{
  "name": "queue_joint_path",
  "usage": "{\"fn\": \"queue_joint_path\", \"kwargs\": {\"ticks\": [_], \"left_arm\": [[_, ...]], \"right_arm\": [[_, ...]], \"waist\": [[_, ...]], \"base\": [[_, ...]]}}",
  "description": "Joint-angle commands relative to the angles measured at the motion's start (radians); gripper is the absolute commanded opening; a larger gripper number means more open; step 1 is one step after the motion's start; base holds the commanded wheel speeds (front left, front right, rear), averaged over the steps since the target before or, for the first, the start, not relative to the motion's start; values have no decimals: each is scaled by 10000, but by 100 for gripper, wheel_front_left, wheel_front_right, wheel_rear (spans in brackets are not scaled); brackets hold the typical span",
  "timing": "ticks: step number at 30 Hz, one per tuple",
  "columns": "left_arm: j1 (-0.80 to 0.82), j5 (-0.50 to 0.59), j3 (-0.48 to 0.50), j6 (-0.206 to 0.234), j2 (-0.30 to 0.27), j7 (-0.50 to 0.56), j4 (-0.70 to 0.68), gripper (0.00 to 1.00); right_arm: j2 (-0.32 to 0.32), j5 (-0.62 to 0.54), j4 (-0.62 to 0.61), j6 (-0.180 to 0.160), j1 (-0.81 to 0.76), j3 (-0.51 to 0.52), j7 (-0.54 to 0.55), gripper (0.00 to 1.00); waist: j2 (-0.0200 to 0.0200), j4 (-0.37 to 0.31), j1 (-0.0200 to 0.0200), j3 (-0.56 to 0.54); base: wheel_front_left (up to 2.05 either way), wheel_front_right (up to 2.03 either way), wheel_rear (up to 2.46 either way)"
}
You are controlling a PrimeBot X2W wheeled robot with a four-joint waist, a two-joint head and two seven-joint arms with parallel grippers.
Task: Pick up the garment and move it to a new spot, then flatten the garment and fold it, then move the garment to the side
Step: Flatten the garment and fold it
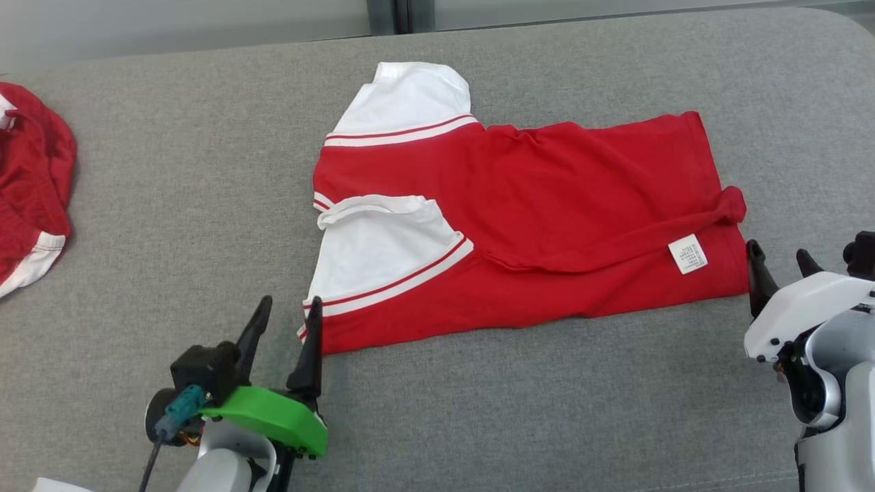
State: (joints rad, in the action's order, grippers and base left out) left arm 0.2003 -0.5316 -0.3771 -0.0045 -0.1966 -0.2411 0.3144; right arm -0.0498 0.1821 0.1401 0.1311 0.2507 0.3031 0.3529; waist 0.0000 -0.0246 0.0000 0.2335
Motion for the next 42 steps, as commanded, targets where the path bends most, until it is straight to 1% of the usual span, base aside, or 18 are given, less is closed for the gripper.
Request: {"fn": "queue_joint_path", "kwargs": {"ticks": [1, 4, 7, 11, 12, 22, 25, 26, 27, 28, 29, 30, 31, 32, 37, 42], "left_arm": [[-144, 182, -111, 76, -56, 110, 35, 100], [-105, 229, -275, 159, -5, 316, 219, 100], [154, 356, -430, 281, 81, 545, 525, 100], [431, 483, -639, 283, 141, 740, 915, 100], [516, 532, -670, 347, 174, 745, 988, 100], [861, 396, -786, 495, 327, 1272, 1848, 100], [887, 229, -819, 407, 396, 1502, 2001, 100], [875, 174, -838, 390, 415, 1570, 2019, 46], [861, 151, -834, 417, 431, 1635, 2031, 20], [838, 107, -845, 432, 424, 1711, 2049, 0], [813, 46, -852, 401, 417, 1762, 2066, 0], [792, 18, -855, 369, 409, 1816, 2084, 0], [790, 24, -842, 370, 390, 1800, 2085, 0], [787, 9, -813, 376, 365, 1754, 2088, 0], [703, -153, -510, 509, 235, 1471, 2005, 0], [431, -408, -157, 688, 1, 1240, 1762, 0]], "right_arm": [[-17, -183, -97, -8, -99, -62, 201, 100], [-69, -625, 34, -8, 5, -113, 579, 100], [-215, -1064, 503, -8, 284, -157, 765, 100], [-405, -1344, 1232, -9, 640, -141, 646, 100], [-409, -1370, 1418, -9, 739, -97, 581, 100], [-548, -857, 2887, -11, 1394, -313, 545, 100], [-513, -577, 3233, -9, 1467, -389, 695, 100], [-501, -467, 3344, -6, 1444, -459, 754, 100], [-501, -390, 3410, -5, 1443, -509, 807, 100], [-502, -285, 3487, -3, 1450, -573, 844, 84], [-503, -236, 3529, -3, 1463, -609, 846, 50], [-509, -182, 3562, -3, 1480, -641, 798, 33], [-507, -123, 3590, -3, 1485, -669, 758, 3], [-500, -60, 3615, -3, 1471, -697, 713, 0], [-513, 282, 3313, -5, 1188, -707, 321, 0], [-301, 877, 2536, -5, 645, -884, 156, 0]], "waist": [[0, -15, 0, 34], [0, -41, 0, 89], [0, -28, 0, 129], [0, 26, 0, 171], [0, 47, 0, 176], [0, 147, 0, 329], [0, 166, 0, 388], [0, 167, 0, 409], [0, 167, 0, 426], [0, 165, 0, 446], [0, 162, 0, 460], [0, 160, 0, 471], [0, 159, 0, 476], [0, 161, 0, 470], [0, 233, 0, 302], [0, 216, 0, 5]], "base": [[0, 0, 0], [0, 0, 0], [0, 0, 0], [0, 0, 0], [0, 0, 0], [0, 0, 0], [0, 0, 0], [0, 0, 0], [0, 0, 0], [0, 0, 0], [0, 0, 0], [0, 0, 0], [0, 0, 0], [0, 0, 0], [0, 0, 0], [0, 0, 0]]}}
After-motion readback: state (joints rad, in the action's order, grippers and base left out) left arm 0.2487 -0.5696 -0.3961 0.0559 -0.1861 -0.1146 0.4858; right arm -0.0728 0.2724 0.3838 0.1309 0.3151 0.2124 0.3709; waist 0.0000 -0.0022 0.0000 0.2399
